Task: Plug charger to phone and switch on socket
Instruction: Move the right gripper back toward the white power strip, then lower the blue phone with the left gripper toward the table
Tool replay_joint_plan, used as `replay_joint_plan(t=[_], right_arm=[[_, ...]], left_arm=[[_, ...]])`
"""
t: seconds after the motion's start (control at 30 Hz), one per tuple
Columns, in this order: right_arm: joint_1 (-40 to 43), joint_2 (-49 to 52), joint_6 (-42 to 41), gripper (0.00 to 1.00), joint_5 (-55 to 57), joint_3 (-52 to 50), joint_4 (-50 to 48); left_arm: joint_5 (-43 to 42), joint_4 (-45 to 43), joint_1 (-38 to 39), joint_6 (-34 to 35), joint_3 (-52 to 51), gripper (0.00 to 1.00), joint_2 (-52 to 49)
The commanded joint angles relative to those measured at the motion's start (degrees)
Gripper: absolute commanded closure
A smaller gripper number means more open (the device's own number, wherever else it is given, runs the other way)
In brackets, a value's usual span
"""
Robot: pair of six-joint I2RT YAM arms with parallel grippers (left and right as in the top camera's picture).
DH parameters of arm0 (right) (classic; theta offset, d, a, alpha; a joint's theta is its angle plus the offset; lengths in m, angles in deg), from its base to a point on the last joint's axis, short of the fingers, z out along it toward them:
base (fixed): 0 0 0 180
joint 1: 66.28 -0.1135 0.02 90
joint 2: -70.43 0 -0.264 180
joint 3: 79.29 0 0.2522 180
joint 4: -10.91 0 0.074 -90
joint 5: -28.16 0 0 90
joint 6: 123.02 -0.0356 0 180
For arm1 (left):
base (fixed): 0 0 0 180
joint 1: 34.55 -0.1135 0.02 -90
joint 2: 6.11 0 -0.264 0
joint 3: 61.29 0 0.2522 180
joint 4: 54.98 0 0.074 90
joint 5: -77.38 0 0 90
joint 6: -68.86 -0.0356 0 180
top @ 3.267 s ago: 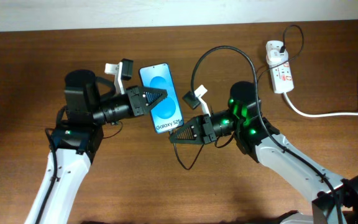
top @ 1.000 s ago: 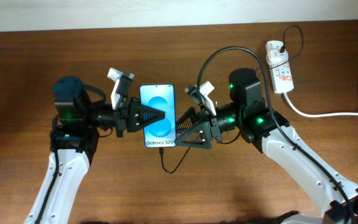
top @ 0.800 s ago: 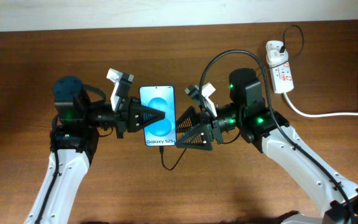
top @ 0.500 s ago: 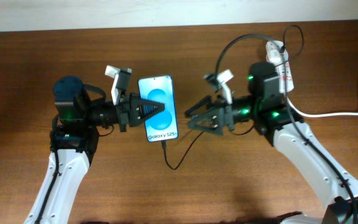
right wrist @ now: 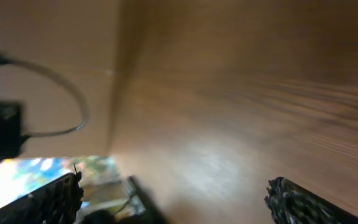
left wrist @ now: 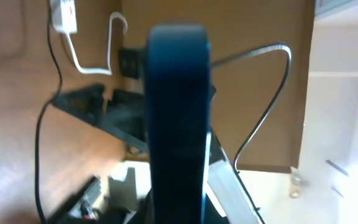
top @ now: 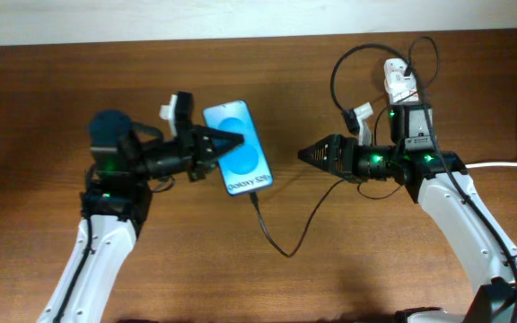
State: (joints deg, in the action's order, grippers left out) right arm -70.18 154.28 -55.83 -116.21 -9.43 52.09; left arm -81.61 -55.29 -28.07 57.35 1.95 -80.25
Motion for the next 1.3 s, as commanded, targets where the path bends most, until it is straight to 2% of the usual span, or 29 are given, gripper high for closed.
replay_joint_plan(t=[0.0,0.1,0.27,0.47,0.77,0.9,1.07,1.27], right_arm=[[1.55,-0.22,3.19,0.02,7.1,2.49,2.69],[3.65,-1.11,4.68,0.02,7.78,4.79,5.7],[7.91,-4.7,6.99,0.02,14.25,8.52,15.06],[9.22,-10.58,11.58,0.02,19.19,9.88,21.62],[9.22,-15.52,11.91,0.01,26.4,9.88,27.36],[9.22,-15.52,11.93,0.02,29.81,9.88,30.1],[9.22,-15.52,11.93,0.02,31.12,9.86,30.51],[9.22,-15.45,12.11,0.02,31.71,9.81,30.95]], left_arm=[[0.94,-0.46,3.3,-1.11,1.14,1.0,1.18],[0.87,0.72,3.65,-9.73,1.14,1.0,1.18],[2.03,8.44,4.2,-17.42,1.14,1.0,0.13],[6.54,8.85,6.29,-18.16,1.2,1.0,-3.15],[13.57,12.26,6.29,-18.34,2.69,1.0,-5.66],[20.76,21.24,8.2,-21.59,6.56,1.0,-5.66],[30.51,36.37,13.11,-29.0,16.2,1.0,-5.66],[31.1,48.87,13.55,-38.4,25.09,1.0,-6.88]])
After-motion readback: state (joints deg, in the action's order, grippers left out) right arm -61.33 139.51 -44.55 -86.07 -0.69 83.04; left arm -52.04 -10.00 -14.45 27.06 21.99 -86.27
